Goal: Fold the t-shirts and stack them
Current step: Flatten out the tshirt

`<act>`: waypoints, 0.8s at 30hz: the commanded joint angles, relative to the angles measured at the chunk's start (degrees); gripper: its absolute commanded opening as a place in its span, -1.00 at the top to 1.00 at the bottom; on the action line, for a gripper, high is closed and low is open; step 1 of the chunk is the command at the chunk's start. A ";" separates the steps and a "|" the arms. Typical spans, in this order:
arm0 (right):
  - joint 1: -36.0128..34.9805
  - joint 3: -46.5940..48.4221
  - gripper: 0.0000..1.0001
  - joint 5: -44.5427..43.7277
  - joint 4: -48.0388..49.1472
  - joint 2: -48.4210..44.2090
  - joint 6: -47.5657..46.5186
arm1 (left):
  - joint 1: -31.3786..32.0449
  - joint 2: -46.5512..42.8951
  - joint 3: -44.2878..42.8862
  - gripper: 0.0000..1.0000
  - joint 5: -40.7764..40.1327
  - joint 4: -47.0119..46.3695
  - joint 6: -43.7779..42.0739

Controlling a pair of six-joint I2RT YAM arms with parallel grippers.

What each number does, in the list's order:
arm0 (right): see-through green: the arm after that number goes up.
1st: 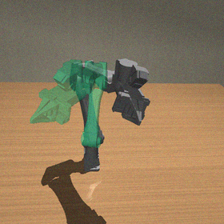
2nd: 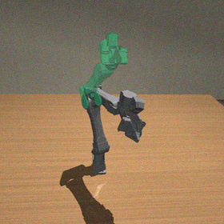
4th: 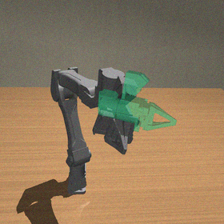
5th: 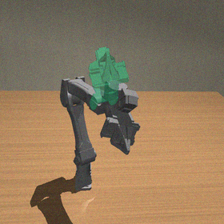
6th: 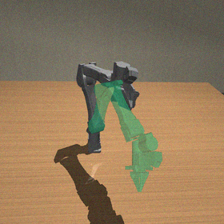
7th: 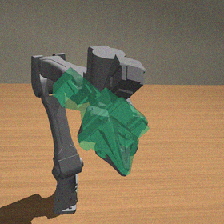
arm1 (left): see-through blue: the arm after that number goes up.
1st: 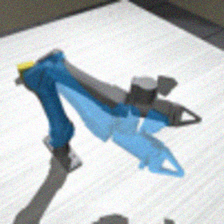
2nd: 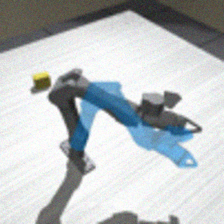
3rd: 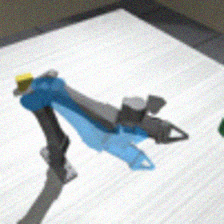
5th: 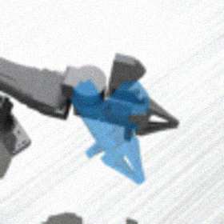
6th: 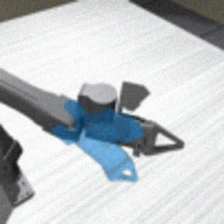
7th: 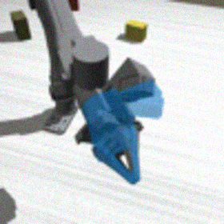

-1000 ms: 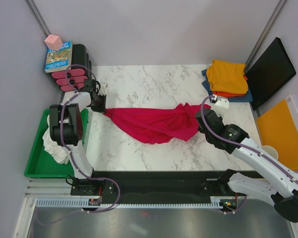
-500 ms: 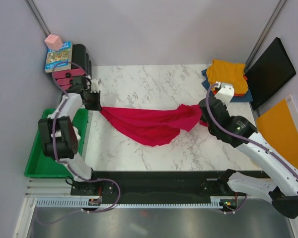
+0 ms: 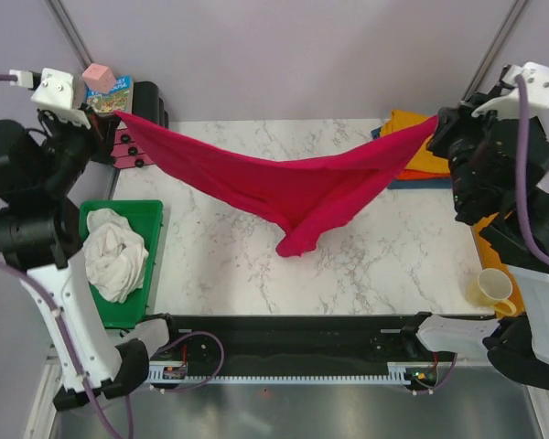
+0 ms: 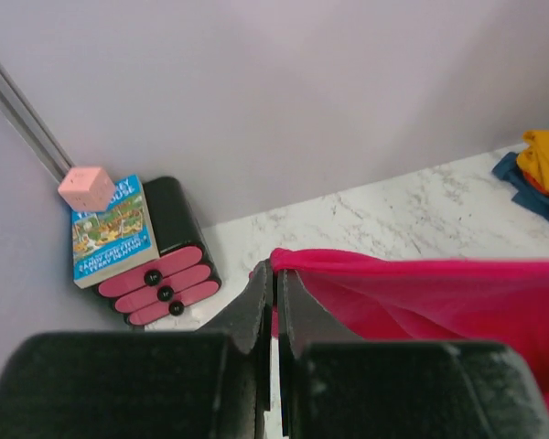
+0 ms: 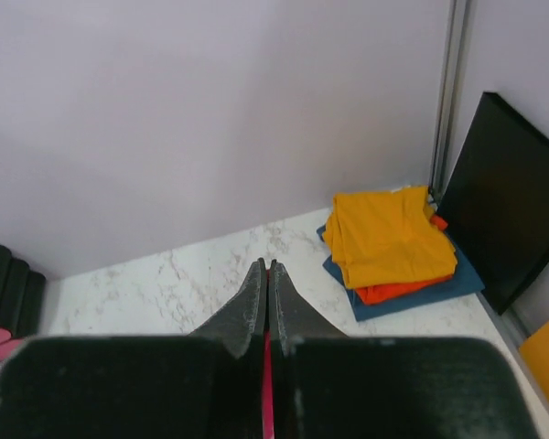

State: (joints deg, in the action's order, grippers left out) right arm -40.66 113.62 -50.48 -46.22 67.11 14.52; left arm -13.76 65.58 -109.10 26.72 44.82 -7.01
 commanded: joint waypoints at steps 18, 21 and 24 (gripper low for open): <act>-1.79 20.12 1.00 -2.53 6.77 -2.61 -14.00 | 0.57 -15.30 -12.09 0.96 -4.48 5.19 5.15; -1.79 19.70 1.00 -0.68 6.84 -4.27 -13.82 | 2.24 -16.79 -15.08 0.97 -5.10 6.60 6.04; -1.96 19.71 1.00 -1.11 6.23 -3.22 -14.08 | 2.42 -18.47 -15.62 0.97 -5.63 6.95 5.60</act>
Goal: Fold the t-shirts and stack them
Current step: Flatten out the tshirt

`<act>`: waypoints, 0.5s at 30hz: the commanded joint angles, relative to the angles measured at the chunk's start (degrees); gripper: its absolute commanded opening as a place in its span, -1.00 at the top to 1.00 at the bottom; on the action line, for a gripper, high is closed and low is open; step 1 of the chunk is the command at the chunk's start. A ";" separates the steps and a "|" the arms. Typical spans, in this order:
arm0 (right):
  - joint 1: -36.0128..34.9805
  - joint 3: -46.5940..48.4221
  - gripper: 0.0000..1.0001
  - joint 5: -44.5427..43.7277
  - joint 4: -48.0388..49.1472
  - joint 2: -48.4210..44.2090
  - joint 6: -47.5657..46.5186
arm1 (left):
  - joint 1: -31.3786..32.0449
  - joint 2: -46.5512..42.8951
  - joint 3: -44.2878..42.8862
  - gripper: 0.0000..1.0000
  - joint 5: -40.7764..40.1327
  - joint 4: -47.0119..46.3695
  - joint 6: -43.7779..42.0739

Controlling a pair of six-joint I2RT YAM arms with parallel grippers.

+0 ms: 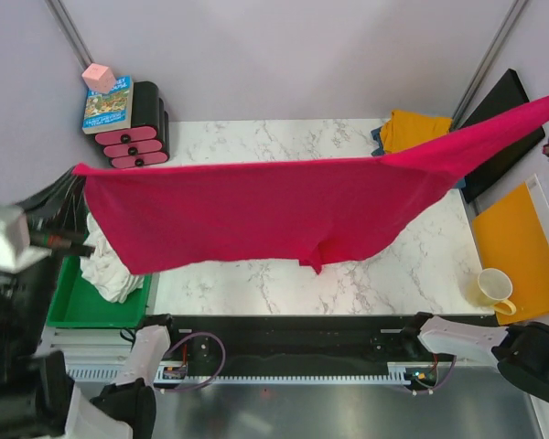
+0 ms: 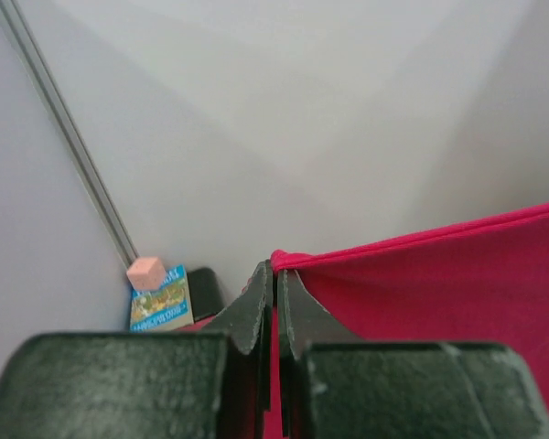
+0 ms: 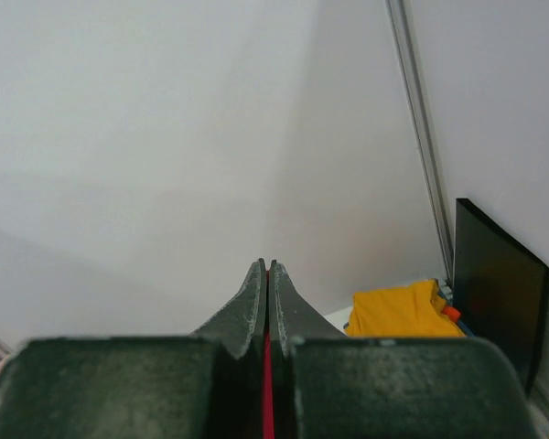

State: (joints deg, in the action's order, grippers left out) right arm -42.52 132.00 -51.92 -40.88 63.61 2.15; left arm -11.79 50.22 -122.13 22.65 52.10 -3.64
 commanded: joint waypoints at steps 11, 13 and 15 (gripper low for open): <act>1.73 -8.17 1.00 -3.65 10.47 14.76 -4.97 | 0.45 7.68 18.66 0.97 5.47 -5.94 -0.66; 6.64 -7.03 1.00 -0.30 11.26 20.37 -2.17 | 0.45 10.59 22.00 0.96 4.95 -10.93 -1.63; 13.38 -3.35 1.00 5.23 7.43 27.30 5.88 | 0.45 16.65 21.67 0.97 3.81 -13.15 -2.07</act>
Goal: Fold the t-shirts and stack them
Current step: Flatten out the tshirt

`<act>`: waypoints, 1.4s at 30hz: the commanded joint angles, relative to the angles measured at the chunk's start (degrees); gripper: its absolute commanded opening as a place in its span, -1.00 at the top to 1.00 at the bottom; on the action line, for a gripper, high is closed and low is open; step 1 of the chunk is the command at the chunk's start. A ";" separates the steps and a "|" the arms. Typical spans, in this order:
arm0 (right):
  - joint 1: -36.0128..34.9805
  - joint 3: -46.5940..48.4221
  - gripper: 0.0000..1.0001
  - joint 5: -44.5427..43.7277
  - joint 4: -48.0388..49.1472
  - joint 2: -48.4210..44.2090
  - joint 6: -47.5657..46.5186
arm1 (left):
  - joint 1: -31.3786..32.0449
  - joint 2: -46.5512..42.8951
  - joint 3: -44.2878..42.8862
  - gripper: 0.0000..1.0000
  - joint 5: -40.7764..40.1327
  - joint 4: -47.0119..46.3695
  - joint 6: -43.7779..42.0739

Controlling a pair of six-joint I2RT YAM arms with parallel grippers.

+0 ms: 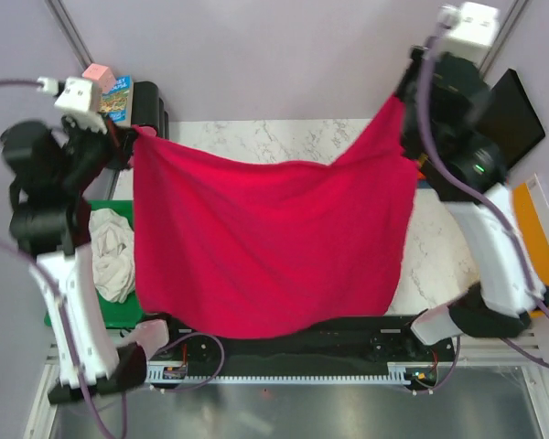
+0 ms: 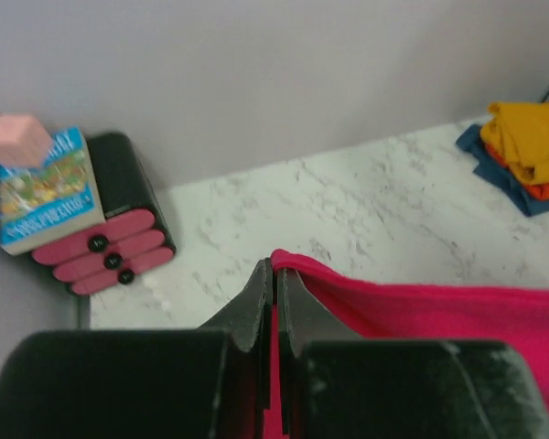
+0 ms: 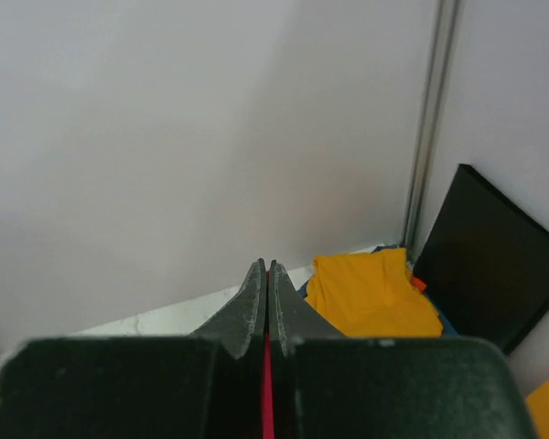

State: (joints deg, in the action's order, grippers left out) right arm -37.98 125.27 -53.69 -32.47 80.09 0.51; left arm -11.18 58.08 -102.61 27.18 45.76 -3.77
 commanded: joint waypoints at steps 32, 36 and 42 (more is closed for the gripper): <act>0.45 -3.62 1.00 10.89 1.89 -7.64 -4.55 | -0.25 3.02 -13.16 0.96 0.86 0.55 2.28; 0.10 -7.15 1.00 9.93 0.57 -14.96 -5.96 | -0.25 -5.24 -13.23 0.96 0.42 5.91 1.40; 0.01 -7.33 1.00 8.87 0.21 -20.50 -7.28 | 0.80 -7.90 -19.64 0.96 -2.92 13.83 0.96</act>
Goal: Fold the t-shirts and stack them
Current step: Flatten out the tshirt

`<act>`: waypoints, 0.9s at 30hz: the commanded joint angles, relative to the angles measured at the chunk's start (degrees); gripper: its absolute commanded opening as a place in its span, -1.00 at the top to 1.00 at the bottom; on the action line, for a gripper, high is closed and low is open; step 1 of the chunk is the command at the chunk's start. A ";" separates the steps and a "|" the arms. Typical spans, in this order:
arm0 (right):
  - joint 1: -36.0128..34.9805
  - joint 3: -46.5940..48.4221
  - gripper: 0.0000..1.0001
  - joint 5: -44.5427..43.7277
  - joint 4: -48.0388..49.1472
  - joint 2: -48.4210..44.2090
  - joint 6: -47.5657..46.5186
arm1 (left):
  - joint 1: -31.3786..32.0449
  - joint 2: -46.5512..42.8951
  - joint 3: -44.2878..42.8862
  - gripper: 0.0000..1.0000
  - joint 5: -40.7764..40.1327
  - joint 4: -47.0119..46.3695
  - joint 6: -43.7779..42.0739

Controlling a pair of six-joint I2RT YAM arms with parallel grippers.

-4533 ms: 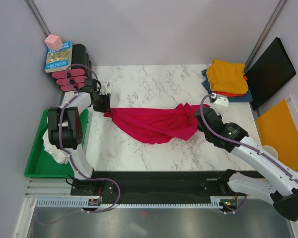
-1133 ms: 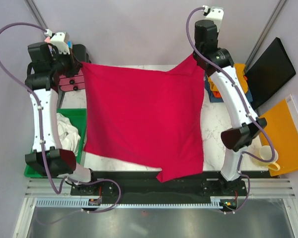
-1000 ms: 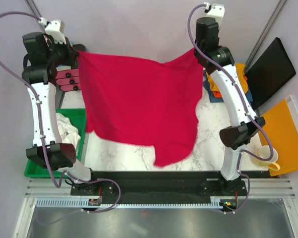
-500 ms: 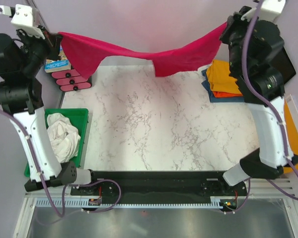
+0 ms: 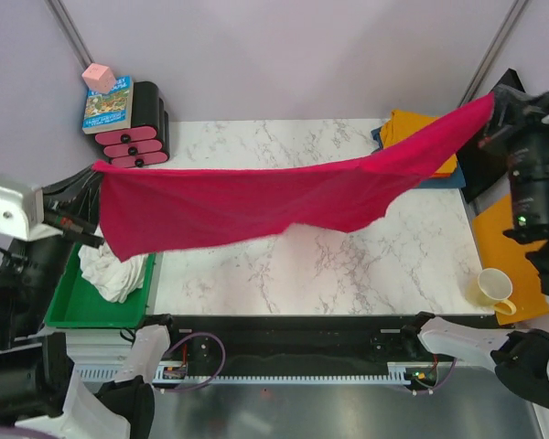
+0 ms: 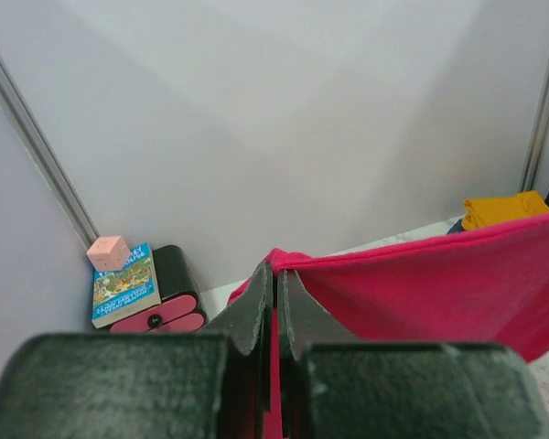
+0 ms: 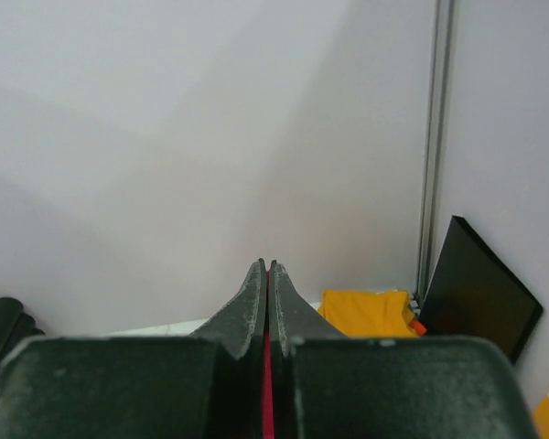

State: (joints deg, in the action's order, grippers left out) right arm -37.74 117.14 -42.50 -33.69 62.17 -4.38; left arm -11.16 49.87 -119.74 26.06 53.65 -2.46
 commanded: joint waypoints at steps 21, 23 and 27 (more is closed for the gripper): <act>0.29 -0.24 1.00 -10.41 15.56 15.85 -9.06 | 1.67 6.37 23.66 0.96 -0.85 -11.19 -1.41; 2.39 -1.21 1.00 -8.92 16.73 18.94 -7.94 | 1.58 9.36 25.51 0.96 -0.32 -15.05 -1.06; 11.70 -0.60 1.00 -0.32 15.07 28.67 2.08 | 1.58 17.61 31.04 0.96 -0.22 -22.69 -0.36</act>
State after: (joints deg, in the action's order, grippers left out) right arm -33.12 116.31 -48.45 -20.97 83.77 -8.88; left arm -9.54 60.62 -93.36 25.65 42.57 -2.57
